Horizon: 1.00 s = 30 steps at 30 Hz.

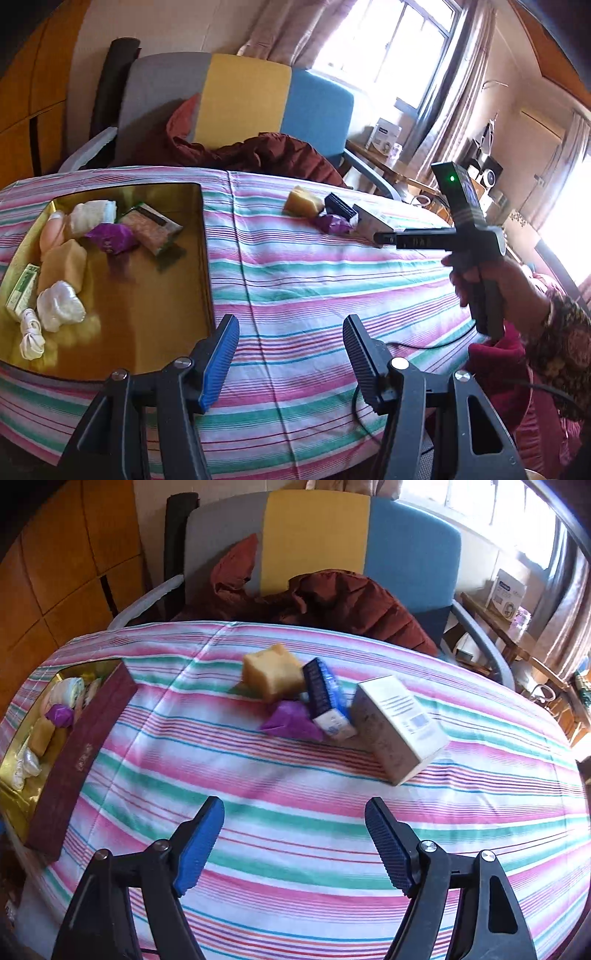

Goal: Organize objects
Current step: 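Move both tools back toward the remaining items on the cloth, then grasp the white box with the right tool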

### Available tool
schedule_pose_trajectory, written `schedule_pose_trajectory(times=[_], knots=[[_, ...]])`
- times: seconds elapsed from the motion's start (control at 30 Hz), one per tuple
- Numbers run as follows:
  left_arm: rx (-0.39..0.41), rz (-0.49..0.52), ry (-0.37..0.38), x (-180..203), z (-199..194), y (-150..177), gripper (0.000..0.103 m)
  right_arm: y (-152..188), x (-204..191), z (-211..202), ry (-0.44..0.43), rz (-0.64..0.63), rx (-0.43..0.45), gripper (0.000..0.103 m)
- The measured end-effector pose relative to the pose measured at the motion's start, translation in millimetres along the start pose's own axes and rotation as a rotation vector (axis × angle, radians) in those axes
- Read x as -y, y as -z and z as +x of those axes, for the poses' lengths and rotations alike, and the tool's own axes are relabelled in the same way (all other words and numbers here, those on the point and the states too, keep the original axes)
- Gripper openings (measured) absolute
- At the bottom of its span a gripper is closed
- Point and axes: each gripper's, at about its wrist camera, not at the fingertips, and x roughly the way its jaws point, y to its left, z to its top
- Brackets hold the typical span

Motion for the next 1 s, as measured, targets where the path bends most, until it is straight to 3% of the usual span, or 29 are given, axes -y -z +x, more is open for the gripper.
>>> schedule_pose_trajectory(times=[0.17, 0.33, 0.67, 0.83, 0.93, 1.0], knots=[[-0.028, 0.030, 0.025, 14, 9, -1, 0.059, -6, 49, 5, 0.043, 0.054, 0.037, 0.085], [-0.070, 0.052, 0.055, 29, 24, -4, 0.059, -17, 79, 26, 0.020, 0.110, 0.051, 0.086], [-0.156, 0.062, 0.053, 43, 52, -1, 0.059, -35, 97, 65, -0.056, 0.095, 0.115, 0.087], [-0.192, 0.063, 0.053, 49, 72, -7, 0.059, -33, 93, 86, -0.075, 0.059, 0.071, 0.086], [-0.211, 0.055, 0.061, 53, 87, -14, 0.059, -33, 93, 94, -0.104, 0.083, 0.050, 0.074], [-0.223, 0.042, 0.074, 56, 97, -18, 0.059, -32, 92, 99, -0.147, 0.087, 0.024, 0.056]])
